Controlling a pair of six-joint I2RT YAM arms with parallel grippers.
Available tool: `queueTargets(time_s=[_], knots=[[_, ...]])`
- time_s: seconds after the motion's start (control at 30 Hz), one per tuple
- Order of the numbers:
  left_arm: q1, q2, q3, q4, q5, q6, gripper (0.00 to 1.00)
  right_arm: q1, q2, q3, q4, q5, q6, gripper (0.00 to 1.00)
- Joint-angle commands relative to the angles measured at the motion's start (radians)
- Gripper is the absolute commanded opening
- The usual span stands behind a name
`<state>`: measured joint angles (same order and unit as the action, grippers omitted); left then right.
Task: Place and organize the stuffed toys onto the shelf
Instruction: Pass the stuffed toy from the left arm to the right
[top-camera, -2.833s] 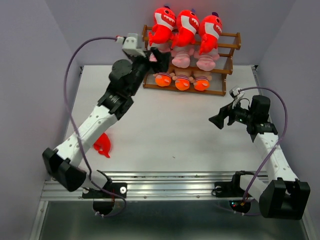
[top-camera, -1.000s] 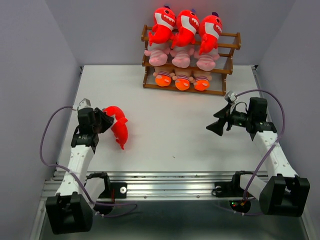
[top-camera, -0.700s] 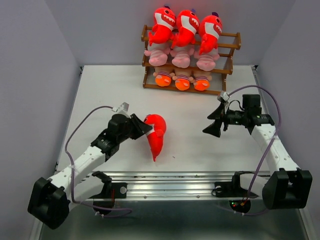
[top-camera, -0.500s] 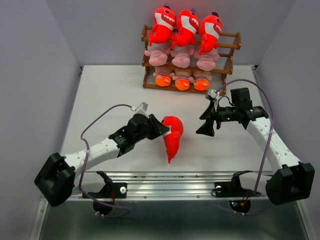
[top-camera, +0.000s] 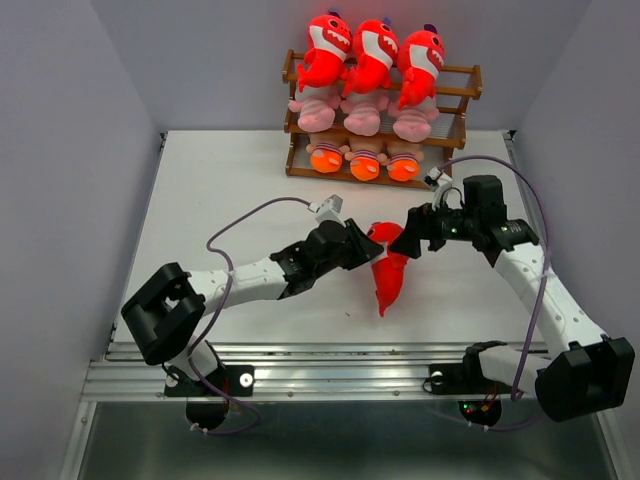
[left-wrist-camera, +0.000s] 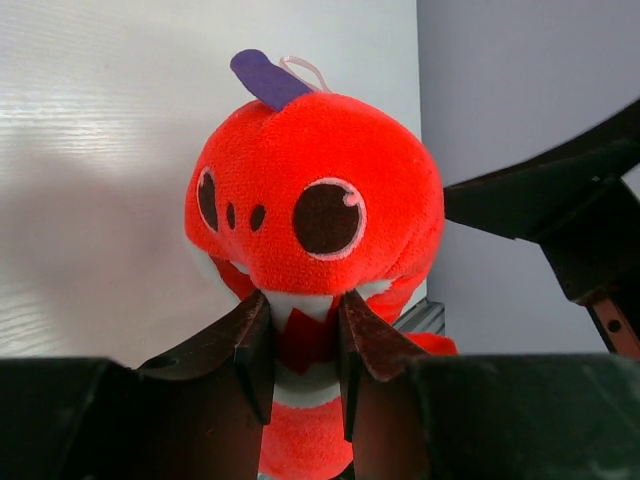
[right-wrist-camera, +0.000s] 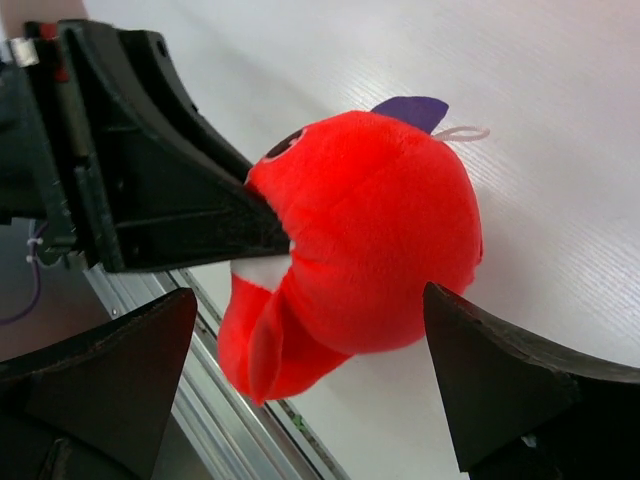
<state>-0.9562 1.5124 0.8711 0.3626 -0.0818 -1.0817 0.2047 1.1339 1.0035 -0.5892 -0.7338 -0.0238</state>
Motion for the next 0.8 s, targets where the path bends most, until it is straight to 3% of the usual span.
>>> queueTargets(time_s=[0.0,0.13,0.2,0.23,0.3,0.33,0.37,0.5,0.53,0.7,0.73,0.77], knots=[[-0.036,0.011,0.083,0.068,-0.024,0.022,0.00,0.015,0.035,-0.034,0.111,0.071,0.102,1.00],[-0.059,0.025,0.109,0.068,-0.026,0.046,0.00,0.024,0.101,-0.055,0.152,0.066,0.110,0.92],[-0.067,0.025,0.117,0.070,-0.021,0.065,0.01,0.024,0.121,-0.062,0.170,0.057,0.116,0.68],[-0.070,0.020,0.115,0.076,-0.012,0.071,0.01,0.024,0.136,-0.057,0.176,0.050,0.113,0.45],[-0.073,0.006,0.092,0.096,-0.004,0.078,0.04,0.024,0.138,-0.046,0.177,0.030,0.099,0.28],[-0.072,-0.015,0.080,0.111,0.005,0.088,0.08,0.024,0.126,-0.040,0.177,0.030,0.087,0.09],[-0.072,-0.027,0.042,0.151,0.008,0.089,0.11,0.024,0.116,-0.034,0.180,0.028,0.079,0.01],[-0.072,-0.104,-0.069,0.245,0.022,0.108,0.34,0.001,0.072,-0.034,0.183,-0.048,0.038,0.01],[-0.072,-0.139,-0.089,0.262,0.025,0.112,0.47,-0.013,0.067,-0.034,0.186,-0.083,0.004,0.01],[-0.062,-0.293,-0.254,0.369,0.014,0.176,0.85,-0.111,0.049,-0.028,0.186,-0.249,-0.036,0.01],[-0.056,-0.361,-0.279,0.378,0.005,0.187,0.99,-0.155,0.047,-0.025,0.187,-0.345,-0.036,0.01],[-0.037,-0.395,-0.306,0.386,0.007,0.201,0.99,-0.178,0.052,-0.022,0.189,-0.405,-0.030,0.01]])
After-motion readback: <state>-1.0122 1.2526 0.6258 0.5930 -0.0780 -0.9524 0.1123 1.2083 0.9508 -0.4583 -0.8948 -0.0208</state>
